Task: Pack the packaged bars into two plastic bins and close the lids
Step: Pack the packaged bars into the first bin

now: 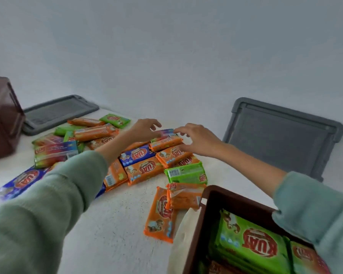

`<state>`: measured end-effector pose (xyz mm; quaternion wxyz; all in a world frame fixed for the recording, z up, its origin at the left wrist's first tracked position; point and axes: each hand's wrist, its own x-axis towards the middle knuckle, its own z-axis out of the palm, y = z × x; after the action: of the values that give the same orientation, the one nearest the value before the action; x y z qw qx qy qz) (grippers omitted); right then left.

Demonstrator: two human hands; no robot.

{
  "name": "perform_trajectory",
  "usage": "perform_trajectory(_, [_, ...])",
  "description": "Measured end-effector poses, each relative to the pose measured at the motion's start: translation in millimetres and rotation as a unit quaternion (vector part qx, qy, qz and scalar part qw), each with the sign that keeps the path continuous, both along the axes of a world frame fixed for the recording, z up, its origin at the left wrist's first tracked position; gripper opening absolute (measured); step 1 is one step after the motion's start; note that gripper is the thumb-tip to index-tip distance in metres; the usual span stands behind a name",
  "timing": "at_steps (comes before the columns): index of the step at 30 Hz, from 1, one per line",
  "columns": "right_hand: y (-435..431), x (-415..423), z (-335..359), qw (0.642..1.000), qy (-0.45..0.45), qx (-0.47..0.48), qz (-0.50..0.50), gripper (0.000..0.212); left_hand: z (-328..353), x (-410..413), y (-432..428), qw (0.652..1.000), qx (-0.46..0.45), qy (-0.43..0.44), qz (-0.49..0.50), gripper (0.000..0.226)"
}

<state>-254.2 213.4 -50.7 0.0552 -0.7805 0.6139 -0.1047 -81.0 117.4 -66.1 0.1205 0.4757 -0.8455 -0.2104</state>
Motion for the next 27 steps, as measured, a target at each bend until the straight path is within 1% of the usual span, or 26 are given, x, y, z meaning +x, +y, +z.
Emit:
perform_trajectory(4, [-43, -7, -46, 0.997, -0.001, 0.074, 0.037, 0.056, -37, -14, -30, 0.999, 0.043, -0.009, 0.015, 0.053])
perform_trajectory(7, [-56, -11, -65, 0.993, -0.015, 0.089, 0.07, 0.058, -55, -20, -37, 0.998, 0.061, -0.009, -0.032, 0.054])
perform_trajectory(9, [-58, -16, -70, 0.993, -0.009, 0.089, 0.077, 0.062, -67, -21, -42, 0.996, 0.035, -0.058, -0.057, 0.056])
perform_trajectory(11, [-58, -20, -75, 0.99, 0.042, 0.091, 0.095, 0.071, -74, -21, -46, 0.992, 0.013, -0.107, -0.06, 0.055])
perform_trajectory(14, [-57, -24, -79, 0.985, 0.097, 0.083, 0.116, 0.077, -74, -23, -48, 0.988, 0.003, -0.134, -0.07, 0.052])
perform_trajectory(16, [-58, -22, -77, 0.985, 0.109, 0.074, 0.113, 0.076, -72, -24, -47, 0.988, -0.006, -0.136, -0.079, 0.051])
perform_trajectory(19, [-60, -18, -73, 0.983, 0.13, 0.061, 0.116, 0.069, -70, -24, -46, 0.988, -0.009, -0.131, -0.084, 0.048])
perform_trajectory(23, [-58, -19, -72, 0.981, 0.106, 0.104, 0.126, 0.064, -68, -23, -46, 0.986, 0.016, -0.141, -0.087, 0.048])
perform_trajectory(27, [-62, -19, -64, 0.971, 0.134, 0.139, 0.141, 0.071, -63, -24, -42, 0.985, 0.062, -0.128, -0.102, 0.048])
